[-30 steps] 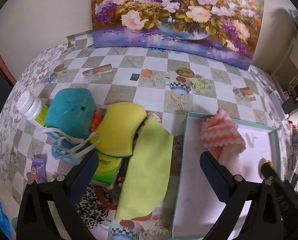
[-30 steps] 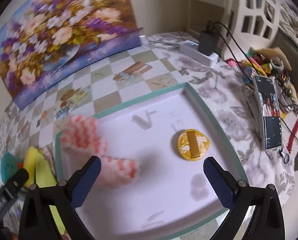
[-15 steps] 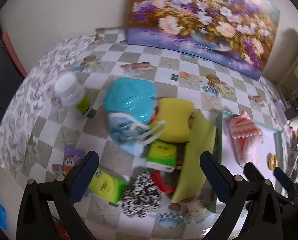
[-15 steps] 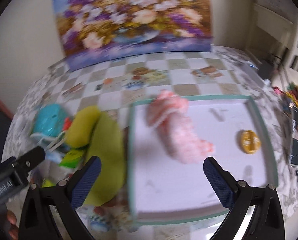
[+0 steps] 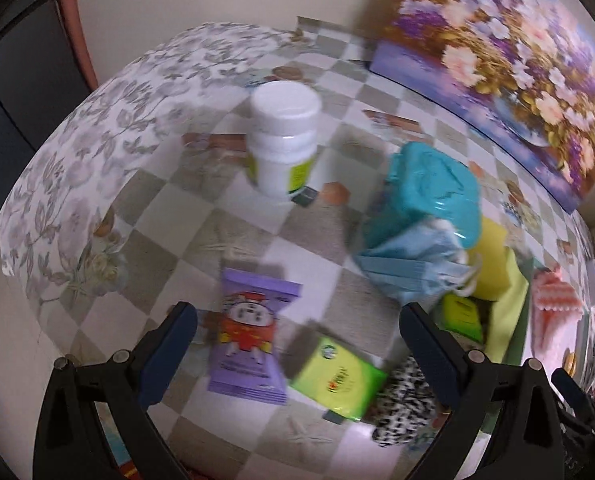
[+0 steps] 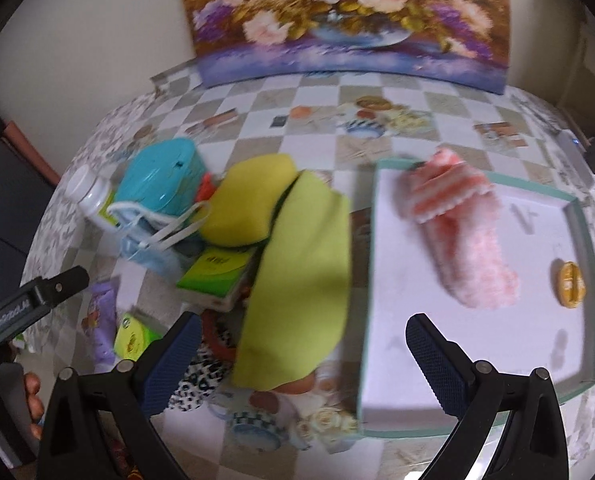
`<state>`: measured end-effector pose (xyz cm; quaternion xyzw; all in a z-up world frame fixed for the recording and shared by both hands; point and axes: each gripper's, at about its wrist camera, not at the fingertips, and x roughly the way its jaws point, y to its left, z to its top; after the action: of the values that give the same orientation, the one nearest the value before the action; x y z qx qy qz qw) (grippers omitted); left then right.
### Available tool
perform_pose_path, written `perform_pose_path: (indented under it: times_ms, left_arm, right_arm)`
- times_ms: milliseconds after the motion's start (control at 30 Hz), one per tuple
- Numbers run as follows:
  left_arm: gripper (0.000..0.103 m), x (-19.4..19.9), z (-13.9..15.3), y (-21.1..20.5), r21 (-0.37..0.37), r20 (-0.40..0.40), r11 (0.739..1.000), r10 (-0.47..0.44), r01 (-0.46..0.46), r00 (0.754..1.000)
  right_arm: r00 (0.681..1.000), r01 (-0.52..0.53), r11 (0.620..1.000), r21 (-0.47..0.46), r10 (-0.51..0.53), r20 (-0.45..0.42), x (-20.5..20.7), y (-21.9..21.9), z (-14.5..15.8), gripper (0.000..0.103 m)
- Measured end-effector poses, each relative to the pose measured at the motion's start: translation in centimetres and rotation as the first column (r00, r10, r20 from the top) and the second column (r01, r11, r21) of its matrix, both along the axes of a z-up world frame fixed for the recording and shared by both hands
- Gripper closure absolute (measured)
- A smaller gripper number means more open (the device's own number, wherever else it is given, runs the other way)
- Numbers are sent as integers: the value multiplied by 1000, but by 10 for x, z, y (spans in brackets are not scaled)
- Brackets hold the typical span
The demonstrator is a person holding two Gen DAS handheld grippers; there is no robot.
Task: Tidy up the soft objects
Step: 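Move both tools back from the tray to the pile, then grasp the purple wipes packet with the left gripper while the right grasps the leopard scrunchie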
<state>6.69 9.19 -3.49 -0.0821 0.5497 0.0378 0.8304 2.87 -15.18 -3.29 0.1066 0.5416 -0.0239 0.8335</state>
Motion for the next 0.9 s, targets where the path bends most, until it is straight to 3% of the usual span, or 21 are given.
perform_pose_path:
  times_ms: [267, 533, 900]
  left_arm:
    - [1, -3, -16, 21, -26, -29, 999, -21, 20, 999]
    - [1, 0, -40, 32, -62, -129, 998, -24, 16, 991]
    - [2, 4, -61, 34, -114, -175, 994, -22, 2, 984]
  right_arm:
    - [989, -127, 989, 80, 133, -65, 4, 42, -17, 0]
    - [955, -256, 959, 121, 270, -123, 2, 79, -31, 1]
    - [931, -267, 949, 167, 299, -209, 8, 94, -61, 18]
